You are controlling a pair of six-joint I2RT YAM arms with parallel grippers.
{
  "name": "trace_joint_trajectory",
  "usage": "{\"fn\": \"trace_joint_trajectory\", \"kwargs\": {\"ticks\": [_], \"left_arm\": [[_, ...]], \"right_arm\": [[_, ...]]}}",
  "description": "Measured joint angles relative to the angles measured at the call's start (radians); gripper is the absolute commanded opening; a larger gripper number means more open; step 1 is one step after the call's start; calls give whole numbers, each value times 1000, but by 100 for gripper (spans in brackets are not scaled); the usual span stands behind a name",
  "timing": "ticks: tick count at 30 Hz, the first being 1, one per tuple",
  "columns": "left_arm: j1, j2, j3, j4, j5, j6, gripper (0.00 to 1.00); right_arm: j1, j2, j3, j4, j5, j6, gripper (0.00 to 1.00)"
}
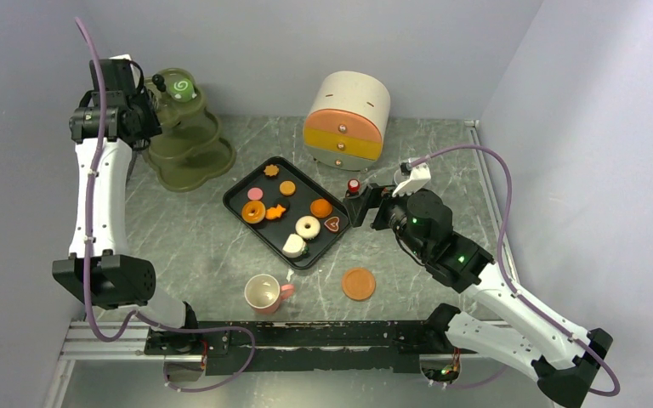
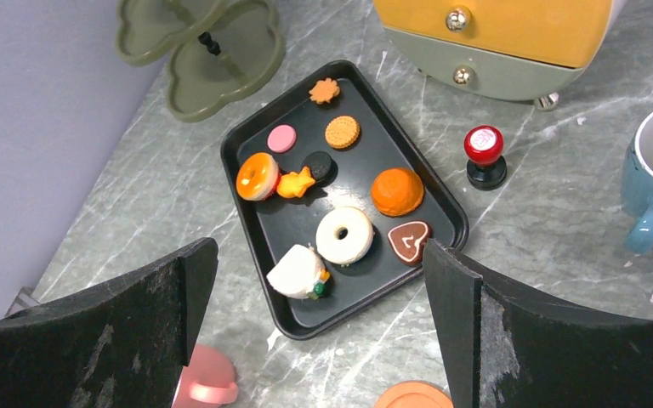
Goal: Serve the afternoon tea
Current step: Adjust the dessert on the tray.
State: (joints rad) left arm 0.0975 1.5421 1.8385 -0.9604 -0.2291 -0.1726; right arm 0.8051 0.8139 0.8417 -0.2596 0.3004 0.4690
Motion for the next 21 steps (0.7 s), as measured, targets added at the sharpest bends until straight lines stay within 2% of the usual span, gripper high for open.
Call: {"fn": "trace_joint_trajectory", "kwargs": {"ticks": [13,21], "left_arm": [[16,85,262,-17,-35,-34,39],[26,199,371,-16,68,-83,38]], "right_arm": [[0,-21,-1,0,7,1,95],[0,-30,0,-3,13,1,95]]}}
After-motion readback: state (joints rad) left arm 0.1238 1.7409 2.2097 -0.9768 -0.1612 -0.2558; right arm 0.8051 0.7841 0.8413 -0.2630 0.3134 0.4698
